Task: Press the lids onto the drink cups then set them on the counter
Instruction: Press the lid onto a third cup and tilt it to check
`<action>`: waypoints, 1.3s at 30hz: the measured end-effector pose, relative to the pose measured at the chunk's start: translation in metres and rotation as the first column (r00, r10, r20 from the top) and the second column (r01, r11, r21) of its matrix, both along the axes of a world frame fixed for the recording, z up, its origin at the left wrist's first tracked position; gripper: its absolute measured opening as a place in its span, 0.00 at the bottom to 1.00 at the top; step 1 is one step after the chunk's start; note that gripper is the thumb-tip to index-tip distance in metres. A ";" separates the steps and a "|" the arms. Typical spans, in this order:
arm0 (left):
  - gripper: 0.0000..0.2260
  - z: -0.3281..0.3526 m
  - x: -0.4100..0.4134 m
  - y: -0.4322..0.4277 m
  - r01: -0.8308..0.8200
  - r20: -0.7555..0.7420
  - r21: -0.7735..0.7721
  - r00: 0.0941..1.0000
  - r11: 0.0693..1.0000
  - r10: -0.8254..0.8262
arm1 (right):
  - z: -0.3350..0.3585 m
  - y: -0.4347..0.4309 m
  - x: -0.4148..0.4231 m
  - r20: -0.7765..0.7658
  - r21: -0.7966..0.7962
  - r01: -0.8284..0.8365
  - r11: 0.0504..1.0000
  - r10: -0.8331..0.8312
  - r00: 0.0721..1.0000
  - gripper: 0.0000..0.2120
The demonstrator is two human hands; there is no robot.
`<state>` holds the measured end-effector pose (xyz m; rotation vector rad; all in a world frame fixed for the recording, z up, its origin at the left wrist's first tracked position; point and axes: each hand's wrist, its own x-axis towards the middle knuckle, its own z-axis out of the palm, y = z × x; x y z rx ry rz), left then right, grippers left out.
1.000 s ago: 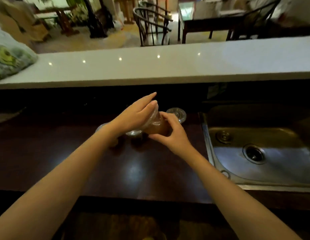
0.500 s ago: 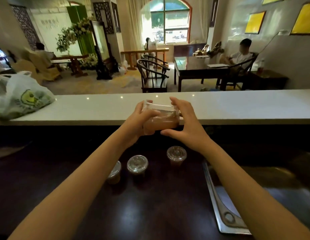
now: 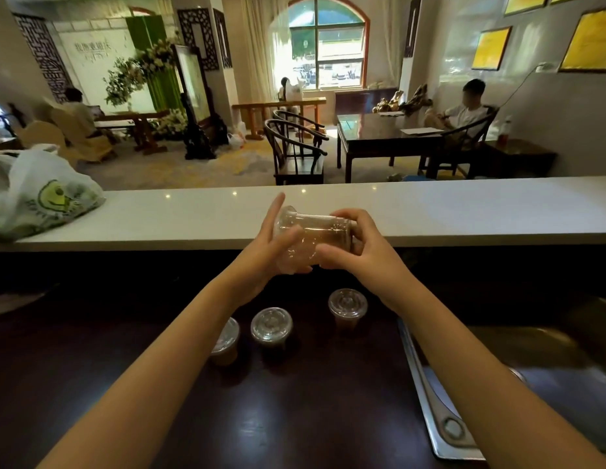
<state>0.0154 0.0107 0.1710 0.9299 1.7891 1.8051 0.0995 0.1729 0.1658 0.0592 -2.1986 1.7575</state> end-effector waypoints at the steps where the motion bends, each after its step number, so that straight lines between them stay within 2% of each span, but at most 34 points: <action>1: 0.30 0.001 0.000 -0.001 0.054 0.119 0.024 0.991 0.998 -0.056 | -0.001 0.000 0.000 -0.019 0.061 -0.009 0.998 0.010 1.000 0.25; 2: 0.18 0.003 0.000 -0.001 0.098 0.181 0.037 0.978 0.994 -0.103 | -0.002 0.000 0.000 -0.035 0.103 -0.031 0.994 0.035 0.999 0.26; 3: 0.12 0.002 0.000 -0.001 0.112 0.234 0.049 0.965 0.993 -0.120 | -0.002 0.000 0.000 -0.056 0.125 -0.067 0.990 0.075 0.996 0.27; 4: 0.12 0.001 -0.002 -0.001 0.100 0.278 0.058 0.954 0.993 -0.112 | -0.002 -0.001 0.000 -0.071 0.134 -0.103 0.986 0.113 0.991 0.27; 6: 0.22 -0.004 -0.007 0.000 0.034 0.314 0.063 0.948 0.997 -0.052 | -0.004 0.000 -0.001 -0.067 0.117 -0.154 0.981 0.162 0.984 0.29; 8: 0.28 -0.008 -0.007 0.003 -0.069 0.154 0.022 0.986 0.997 0.065 | -0.005 0.001 -0.002 -0.006 0.060 -0.135 0.989 0.135 0.991 0.29; 10: 0.30 -0.010 -0.003 0.004 -0.177 -0.129 -0.001 0.976 0.984 0.175 | -0.005 0.000 -0.002 0.105 -0.058 -0.083 0.995 0.088 0.991 0.28; 13: 0.33 -0.007 0.001 0.000 -0.250 -0.535 0.013 0.816 0.968 0.218 | -0.005 -0.003 -0.004 0.214 -0.196 -0.099 0.975 0.141 0.967 0.33; 15: 0.34 -0.007 0.000 -0.001 -0.196 -0.665 0.053 0.724 0.979 0.181 | -0.005 -0.005 -0.005 0.210 -0.228 -0.100 0.969 0.149 0.966 0.29; 17: 0.35 -0.009 -0.002 -0.001 -0.156 -0.729 0.065 0.667 0.986 0.154 | -0.006 -0.006 -0.008 0.170 -0.287 -0.094 0.953 0.147 0.974 0.24; 18: 0.36 -0.009 -0.004 0.000 -0.140 -0.725 0.051 0.675 0.989 0.133 | -0.006 -0.006 -0.008 0.148 -0.326 -0.084 0.942 0.139 0.979 0.22; 20: 0.40 -0.009 -0.007 -0.001 -0.125 -0.639 -0.015 0.764 0.992 0.087 | -0.008 -0.005 -0.009 0.102 -0.351 -0.055 0.935 0.096 0.990 0.19; 21: 0.42 -0.008 -0.009 -0.001 -0.133 -0.545 -0.056 0.835 0.990 0.082 | -0.009 -0.005 -0.009 0.079 -0.325 -0.041 0.945 0.071 0.994 0.18; 23: 0.42 -0.007 -0.013 -0.001 -0.115 -0.250 -0.107 0.964 0.988 0.085 | -0.011 -0.002 -0.010 0.040 -0.224 -0.018 0.975 0.027 0.999 0.19; 25: 0.35 -0.006 -0.019 -0.001 -0.007 0.034 -0.096 0.999 0.995 0.010 | -0.012 0.001 -0.009 0.001 -0.113 -0.015 0.994 0.015 1.000 0.21; 27: 0.29 -0.005 -0.020 0.000 0.087 0.138 -0.066 0.987 0.994 -0.077 | -0.011 0.002 -0.008 -0.035 -0.043 -0.038 0.998 0.037 0.999 0.24; 29: 0.28 -0.005 -0.019 0.002 0.061 0.180 -0.030 0.982 0.998 -0.054 | -0.011 0.004 -0.007 -0.063 -0.043 -0.088 0.995 0.085 0.994 0.27; 31: 0.31 -0.007 -0.016 0.004 -0.023 0.132 0.008 0.991 1.000 0.022 | -0.014 0.007 -0.009 -0.088 -0.161 -0.155 0.975 0.142 0.986 0.32; 34: 0.33 -0.011 -0.010 0.009 -0.104 -0.031 0.060 0.994 0.993 0.106 | -0.022 0.012 -0.013 -0.116 -0.441 -0.273 0.855 0.247 0.962 0.34; 36: 0.29 -0.011 -0.005 0.014 -0.130 -0.117 0.091 0.983 0.987 0.141 | -0.026 0.015 -0.017 -0.164 -0.536 -0.345 0.770 0.306 0.938 0.32; 39: 0.29 -0.012 -0.008 0.022 -0.102 -0.032 0.119 0.994 0.988 0.107 | -0.020 0.019 -0.026 -0.215 -0.644 -0.375 0.667 0.312 0.925 0.30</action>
